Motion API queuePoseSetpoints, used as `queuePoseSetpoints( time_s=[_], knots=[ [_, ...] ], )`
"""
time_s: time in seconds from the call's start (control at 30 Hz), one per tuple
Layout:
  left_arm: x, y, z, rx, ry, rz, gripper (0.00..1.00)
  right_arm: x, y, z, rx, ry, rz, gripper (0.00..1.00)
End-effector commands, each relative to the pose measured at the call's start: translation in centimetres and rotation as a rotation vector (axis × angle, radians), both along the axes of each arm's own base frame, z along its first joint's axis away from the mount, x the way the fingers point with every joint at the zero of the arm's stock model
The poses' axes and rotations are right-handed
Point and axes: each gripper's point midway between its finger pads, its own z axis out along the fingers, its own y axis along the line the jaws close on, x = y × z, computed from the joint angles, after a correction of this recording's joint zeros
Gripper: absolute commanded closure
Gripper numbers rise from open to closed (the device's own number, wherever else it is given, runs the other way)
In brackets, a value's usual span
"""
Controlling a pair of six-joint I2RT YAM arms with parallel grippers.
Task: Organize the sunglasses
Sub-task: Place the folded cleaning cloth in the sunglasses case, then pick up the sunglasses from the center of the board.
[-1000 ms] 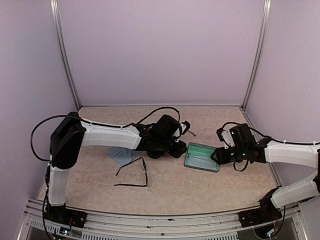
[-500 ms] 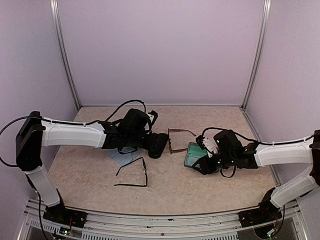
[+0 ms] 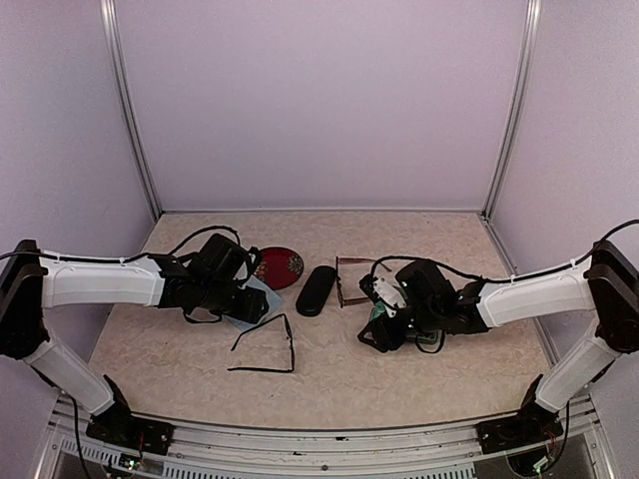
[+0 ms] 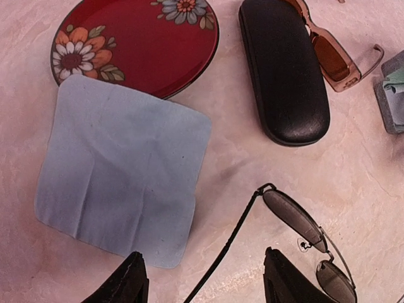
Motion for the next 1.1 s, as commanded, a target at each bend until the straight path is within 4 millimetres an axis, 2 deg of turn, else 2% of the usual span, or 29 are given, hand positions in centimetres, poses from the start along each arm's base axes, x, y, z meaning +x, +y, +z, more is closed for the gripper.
queuePoseSetpoints(
  time_s=[0.0, 0.13, 0.3, 0.6, 0.77, 0.9, 1.07],
  knots=[
    [-1.4, 0.1, -1.4, 0.000, 0.082, -0.069, 0.39, 0.2, 1.0, 0.9, 0.030, -0.028, 0.019, 0.42],
    [-1.2, -0.1, -3.3, 0.043, 0.116, -0.087, 0.40, 0.0, 0.6, 0.6, 0.028, -0.021, 0.004, 0.43],
    [-0.5, -0.6, -4.2, 0.077, 0.129, -0.117, 0.45, -0.3, 0.1, 0.7, 0.033, -0.020, -0.010, 0.43],
    [-0.9, -1.9, -5.2, 0.108, 0.154, -0.177, 0.69, -0.2, -0.4, 0.6, 0.029, -0.027, -0.028, 0.43],
    [-1.5, -3.1, -6.2, 0.138, 0.168, -0.222, 0.76, -0.2, -0.5, 0.8, 0.027, -0.028, -0.033, 0.43],
    [-2.0, -4.0, -6.1, 0.160, 0.162, -0.244, 0.82, -0.2, -0.7, 1.0, 0.029, -0.032, -0.042, 0.43],
    [-2.2, -5.5, -4.9, 0.165, 0.134, -0.263, 0.90, -0.3, -0.3, 2.0, 0.064, -0.037, -0.029, 0.43]
  ],
)
